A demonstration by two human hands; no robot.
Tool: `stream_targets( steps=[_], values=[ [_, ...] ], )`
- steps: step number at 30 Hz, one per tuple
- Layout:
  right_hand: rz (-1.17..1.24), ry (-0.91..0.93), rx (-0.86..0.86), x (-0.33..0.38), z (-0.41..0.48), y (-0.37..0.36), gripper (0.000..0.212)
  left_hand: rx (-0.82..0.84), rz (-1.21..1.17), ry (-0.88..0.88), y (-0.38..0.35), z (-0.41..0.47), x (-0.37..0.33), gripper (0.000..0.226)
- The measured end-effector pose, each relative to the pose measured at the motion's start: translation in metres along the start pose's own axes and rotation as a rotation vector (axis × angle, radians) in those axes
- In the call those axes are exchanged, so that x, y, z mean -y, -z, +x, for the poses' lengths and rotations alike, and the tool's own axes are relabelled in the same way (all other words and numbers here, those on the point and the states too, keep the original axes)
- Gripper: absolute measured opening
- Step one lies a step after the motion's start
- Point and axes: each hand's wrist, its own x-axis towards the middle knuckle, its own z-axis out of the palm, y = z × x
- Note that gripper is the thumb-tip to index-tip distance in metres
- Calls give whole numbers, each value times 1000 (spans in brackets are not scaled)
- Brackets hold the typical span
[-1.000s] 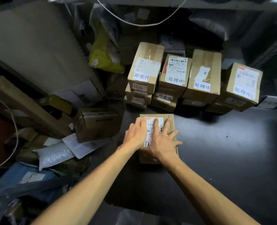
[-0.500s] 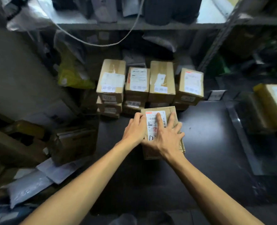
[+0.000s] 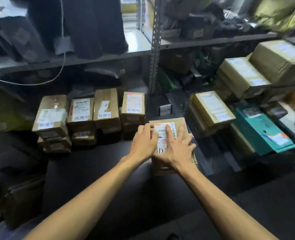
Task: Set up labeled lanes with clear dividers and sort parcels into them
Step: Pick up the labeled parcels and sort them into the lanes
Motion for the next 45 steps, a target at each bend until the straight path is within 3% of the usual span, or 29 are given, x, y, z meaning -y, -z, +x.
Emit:
stream_targets(
  steps=[2, 9, 22, 26, 32, 40, 45],
  values=[
    [-17, 24, -12, -28, 10, 7, 115, -44, 71, -90, -18, 3, -15, 35],
    [-3, 111, -26, -86, 42, 13, 98, 7, 102, -100, -68, 21, -45, 51],
    [3, 150, 68, -94, 161, -40, 84, 65, 115, 20, -120, 118, -8, 61],
    [1, 136, 76, -86, 203, -60, 89, 30, 62, 41, -128, 153, 7, 60],
    [-33, 131, 133, -83, 237, -80, 100, -4, -81, 226, -134, 181, 31, 62],
    [-89, 147, 199, -84, 239, -82, 104, 48, -63, 247, -138, 182, 35, 63],
    [-86, 269, 117, -82, 225, -58, 104, 5, -61, 239, -128, 171, 21, 63]
  ],
)
